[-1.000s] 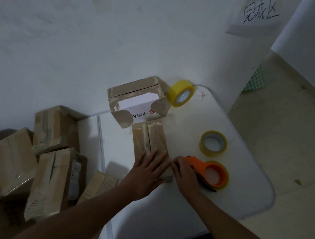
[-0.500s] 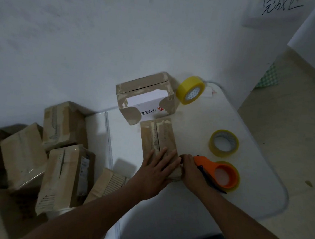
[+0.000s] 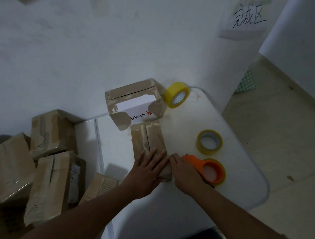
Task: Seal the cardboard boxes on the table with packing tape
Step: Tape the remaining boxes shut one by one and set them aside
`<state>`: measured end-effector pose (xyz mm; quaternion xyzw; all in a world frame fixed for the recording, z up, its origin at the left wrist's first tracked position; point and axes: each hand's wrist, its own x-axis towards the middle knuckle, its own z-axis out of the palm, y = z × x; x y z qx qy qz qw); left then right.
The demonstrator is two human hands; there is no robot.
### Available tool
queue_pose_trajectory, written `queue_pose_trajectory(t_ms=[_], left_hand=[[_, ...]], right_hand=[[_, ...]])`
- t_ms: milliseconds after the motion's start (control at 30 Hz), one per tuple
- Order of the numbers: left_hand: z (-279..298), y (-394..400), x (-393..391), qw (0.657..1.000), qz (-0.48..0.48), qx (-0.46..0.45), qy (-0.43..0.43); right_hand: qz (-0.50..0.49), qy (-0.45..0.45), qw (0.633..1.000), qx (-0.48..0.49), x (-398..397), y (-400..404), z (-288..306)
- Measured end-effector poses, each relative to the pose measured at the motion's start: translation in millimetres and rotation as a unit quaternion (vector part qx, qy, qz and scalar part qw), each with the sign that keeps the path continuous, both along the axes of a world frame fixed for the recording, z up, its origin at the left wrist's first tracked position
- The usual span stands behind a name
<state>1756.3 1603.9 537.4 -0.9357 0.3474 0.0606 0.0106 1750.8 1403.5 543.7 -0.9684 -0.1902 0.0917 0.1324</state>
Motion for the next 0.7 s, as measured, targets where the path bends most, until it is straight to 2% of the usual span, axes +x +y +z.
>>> queue_pose_trajectory(t_ms=[67,167,233,367,600,700], left_hand=[[1,2,0,1.000,-0.003,0.001,-0.001],[2,6,1,1.000,-0.021,0.001,-0.004],[1,8,3,0.999,-0.039,0.002,-0.011],[1,8,4,0.999,-0.048,0.001,-0.017],[4,5,3,0.999,-0.042,0.014,-0.021],[3,8,6,0.998,-0.055,0.017,-0.012]], right_hand=[[-0.009,0.035,0.999,0.027,-3,-6,-1],[-0.018,0.056,0.991,0.124,-12,-24,-1],[-0.002,0.096,0.985,0.140,-14,-31,5],[0.009,0.105,0.988,0.112,-3,-21,18],[0.057,0.095,0.993,-0.044,14,-8,28],[0.038,0.089,0.994,-0.047,11,0,33]])
